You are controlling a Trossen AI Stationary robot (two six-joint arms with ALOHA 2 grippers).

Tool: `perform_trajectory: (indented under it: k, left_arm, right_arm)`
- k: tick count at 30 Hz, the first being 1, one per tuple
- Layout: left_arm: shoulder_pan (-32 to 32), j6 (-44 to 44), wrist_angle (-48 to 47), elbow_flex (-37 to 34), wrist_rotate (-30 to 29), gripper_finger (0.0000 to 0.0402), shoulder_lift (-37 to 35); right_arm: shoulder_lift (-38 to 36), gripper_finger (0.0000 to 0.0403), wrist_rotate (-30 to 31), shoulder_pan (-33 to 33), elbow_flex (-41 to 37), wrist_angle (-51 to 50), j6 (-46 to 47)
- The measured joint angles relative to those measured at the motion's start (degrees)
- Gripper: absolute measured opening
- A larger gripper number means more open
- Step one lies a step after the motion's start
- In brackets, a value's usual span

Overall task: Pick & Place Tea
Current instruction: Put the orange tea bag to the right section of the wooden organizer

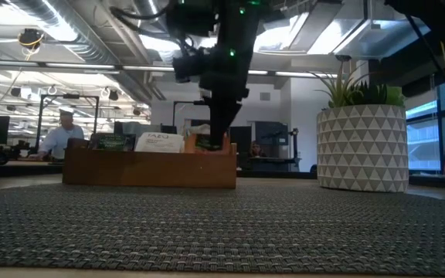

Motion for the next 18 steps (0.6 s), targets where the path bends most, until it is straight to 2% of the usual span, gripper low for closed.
perform_trajectory:
  k: [11, 18]
  left_arm:
    - [0.0, 0.0, 0.0, 0.0, 0.0, 0.0007, 0.0]
    - [0.0, 0.0, 0.0, 0.0, 0.6, 0.001, 0.0]
  right_arm:
    - [0.0, 0.0014, 0.5, 0.0, -2.3, 2.0, 0.9]
    - [0.0, 0.0083, 0.4, 0.7, 0.3, 1.3, -0.5]
